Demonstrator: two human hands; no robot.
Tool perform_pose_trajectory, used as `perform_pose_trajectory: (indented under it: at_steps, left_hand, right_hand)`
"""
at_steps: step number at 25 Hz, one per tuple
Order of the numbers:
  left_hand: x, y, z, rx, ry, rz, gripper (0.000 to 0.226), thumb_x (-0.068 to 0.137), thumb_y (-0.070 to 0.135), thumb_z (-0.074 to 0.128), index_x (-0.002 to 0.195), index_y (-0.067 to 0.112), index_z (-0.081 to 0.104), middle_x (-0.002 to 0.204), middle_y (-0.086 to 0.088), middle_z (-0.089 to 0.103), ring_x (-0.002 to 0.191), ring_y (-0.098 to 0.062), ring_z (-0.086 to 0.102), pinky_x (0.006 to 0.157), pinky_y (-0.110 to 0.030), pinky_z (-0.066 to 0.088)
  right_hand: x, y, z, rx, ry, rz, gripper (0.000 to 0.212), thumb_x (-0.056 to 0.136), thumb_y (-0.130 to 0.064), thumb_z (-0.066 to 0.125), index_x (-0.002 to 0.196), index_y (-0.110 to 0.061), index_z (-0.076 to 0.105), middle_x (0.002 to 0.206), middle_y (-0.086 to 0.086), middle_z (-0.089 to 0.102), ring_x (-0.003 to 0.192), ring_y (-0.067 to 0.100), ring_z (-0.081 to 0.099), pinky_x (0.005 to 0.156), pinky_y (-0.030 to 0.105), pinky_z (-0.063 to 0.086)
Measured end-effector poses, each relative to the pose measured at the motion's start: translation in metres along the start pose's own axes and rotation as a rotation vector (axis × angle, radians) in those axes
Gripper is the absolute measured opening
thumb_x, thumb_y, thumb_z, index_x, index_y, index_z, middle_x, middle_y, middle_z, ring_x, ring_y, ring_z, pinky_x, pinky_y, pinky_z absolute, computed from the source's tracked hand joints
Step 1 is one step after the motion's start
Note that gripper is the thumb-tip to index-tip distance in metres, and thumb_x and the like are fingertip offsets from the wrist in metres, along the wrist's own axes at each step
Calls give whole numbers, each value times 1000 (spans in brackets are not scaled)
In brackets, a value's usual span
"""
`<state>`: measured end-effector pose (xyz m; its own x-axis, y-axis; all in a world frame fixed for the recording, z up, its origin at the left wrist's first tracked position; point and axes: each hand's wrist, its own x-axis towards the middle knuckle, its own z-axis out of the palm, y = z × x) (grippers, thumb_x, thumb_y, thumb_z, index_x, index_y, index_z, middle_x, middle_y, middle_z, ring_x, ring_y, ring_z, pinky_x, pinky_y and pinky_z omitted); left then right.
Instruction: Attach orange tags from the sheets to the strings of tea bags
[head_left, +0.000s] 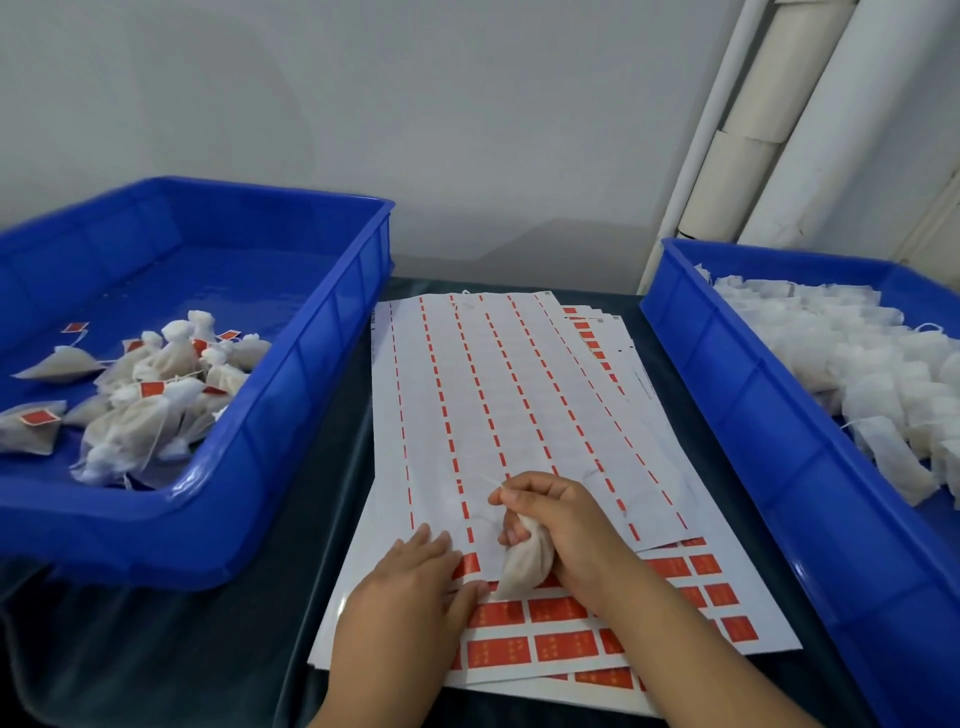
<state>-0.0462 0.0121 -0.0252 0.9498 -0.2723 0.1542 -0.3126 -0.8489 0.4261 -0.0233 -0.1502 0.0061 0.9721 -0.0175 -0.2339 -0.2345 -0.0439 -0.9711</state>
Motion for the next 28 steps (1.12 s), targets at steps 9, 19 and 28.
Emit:
perform_pose_trajectory:
  at_steps: [9,19,28]
  left_hand:
    - [-4,16,1,-22,76,7,18,81,39,63,92,32,75,103,18,70,114,-6,57,95,-21,42]
    - [-6,18,-1,-141,163,-112,20,84,44,59,102,44,69,124,19,59,125,-3,47,98,-21,40]
    - [-2,17,-2,-185,200,-196,17,83,33,61,73,27,73,84,14,71,97,4,61,69,-6,40]
  right_hand:
    - [-3,2,7,-125,-48,-52,21,93,-23,55,80,-28,71,71,-18,68,67,9,64,64,16,50]
    - [-2,5,5,-139,-81,-86,21,93,-23,56,79,-28,71,76,-19,69,68,3,65,62,12,49]
    - [-4,5,4,-121,-97,-88,23,92,-23,57,78,-30,74,71,-17,68,66,6,64,64,15,50]
